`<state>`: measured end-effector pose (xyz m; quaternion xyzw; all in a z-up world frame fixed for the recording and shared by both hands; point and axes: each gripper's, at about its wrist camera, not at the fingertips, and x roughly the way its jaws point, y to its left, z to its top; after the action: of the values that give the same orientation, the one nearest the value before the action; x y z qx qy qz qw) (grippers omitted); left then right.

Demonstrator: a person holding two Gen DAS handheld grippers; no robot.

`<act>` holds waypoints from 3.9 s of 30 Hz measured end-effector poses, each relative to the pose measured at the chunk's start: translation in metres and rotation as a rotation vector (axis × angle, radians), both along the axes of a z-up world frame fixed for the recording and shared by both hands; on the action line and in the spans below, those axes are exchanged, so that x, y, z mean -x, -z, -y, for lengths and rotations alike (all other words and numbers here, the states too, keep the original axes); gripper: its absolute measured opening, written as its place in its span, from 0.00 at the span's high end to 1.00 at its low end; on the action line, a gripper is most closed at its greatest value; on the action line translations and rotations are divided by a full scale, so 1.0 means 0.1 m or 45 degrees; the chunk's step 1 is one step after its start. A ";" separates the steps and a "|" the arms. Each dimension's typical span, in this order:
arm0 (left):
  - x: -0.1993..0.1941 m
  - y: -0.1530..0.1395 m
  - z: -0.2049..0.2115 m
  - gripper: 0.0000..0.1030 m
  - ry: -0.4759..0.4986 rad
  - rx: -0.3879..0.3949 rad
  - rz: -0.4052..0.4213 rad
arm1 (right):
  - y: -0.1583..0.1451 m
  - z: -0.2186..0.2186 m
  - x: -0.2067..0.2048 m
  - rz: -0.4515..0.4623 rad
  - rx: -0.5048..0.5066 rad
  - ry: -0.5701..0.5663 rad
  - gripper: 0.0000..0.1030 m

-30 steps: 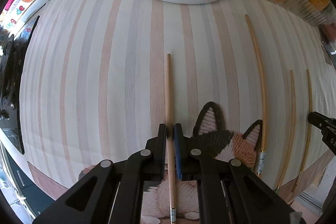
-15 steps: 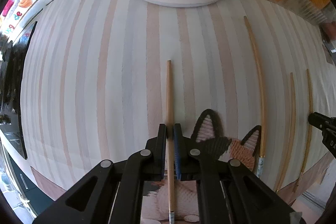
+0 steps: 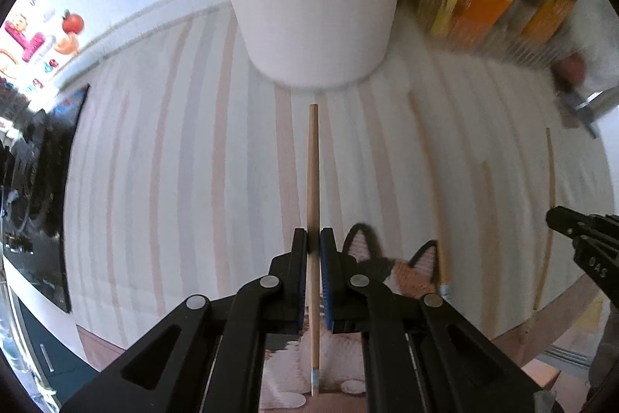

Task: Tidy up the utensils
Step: 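Lift both light chopsticks and carry them toward the beige holder, then lower both chopsticks into the beige holder and open both tools, then move both open tools back down over the remaining chopsticks on the mat, then grasp a green-tipped light chopstick with the right tool while the left tool grasps a light chopstick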

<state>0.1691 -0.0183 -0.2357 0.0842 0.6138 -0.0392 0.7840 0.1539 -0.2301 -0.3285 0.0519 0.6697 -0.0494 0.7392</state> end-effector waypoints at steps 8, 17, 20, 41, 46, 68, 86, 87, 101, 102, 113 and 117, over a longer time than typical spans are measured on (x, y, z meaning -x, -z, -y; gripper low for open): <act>0.09 -0.61 -0.10 0.96 -0.027 0.092 0.158 | -0.65 -0.08 0.16 0.211 -0.038 -0.056 0.93; -0.04 -1.43 -0.27 0.96 -0.039 0.232 0.362 | -1.54 -0.19 -0.02 0.494 -0.088 -0.077 0.93; -0.08 -1.79 -0.30 0.96 -0.031 0.276 0.443 | -1.92 -0.26 -0.16 0.612 -0.122 -0.082 0.93; -1.46 -2.87 -0.51 0.96 -0.174 0.393 0.680 | -3.10 -0.76 -1.78 1.106 -0.306 0.013 0.93; -1.79 -2.64 -0.53 0.96 -0.204 0.391 0.624 | -3.02 -0.83 -2.14 1.169 -0.256 0.029 0.93; -1.25 -2.55 -0.67 0.17 -0.268 0.234 0.654 | -2.80 -0.78 -1.94 1.018 -0.195 0.009 0.62; -0.32 -0.78 -0.34 0.00 -0.254 -0.069 0.276 | -1.50 0.01 -0.56 0.530 -0.054 0.163 0.37; -0.28 -0.66 -0.30 0.00 -0.243 -0.076 0.245 | -1.38 0.01 -0.53 0.487 -0.050 0.157 0.37; -0.02 0.16 0.11 0.00 -0.137 -0.181 0.026 | 0.23 -0.22 -0.04 -0.058 -0.012 0.047 0.41; -0.01 0.18 0.14 0.00 -0.133 -0.186 0.024 | 0.28 -0.23 -0.01 -0.077 0.004 0.038 0.42; -0.02 0.29 0.57 0.01 -0.020 -0.163 -0.007 | 0.32 0.04 0.17 -0.086 0.064 0.078 0.92; -0.10 0.40 0.79 0.04 0.017 -0.076 -0.097 | 0.32 0.45 0.25 -0.097 0.079 0.155 0.92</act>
<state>0.1796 -0.0974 -0.2757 0.1102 0.6436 -0.0293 0.7568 0.1293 -0.2753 -0.3607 0.0676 0.6912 -0.1171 0.7099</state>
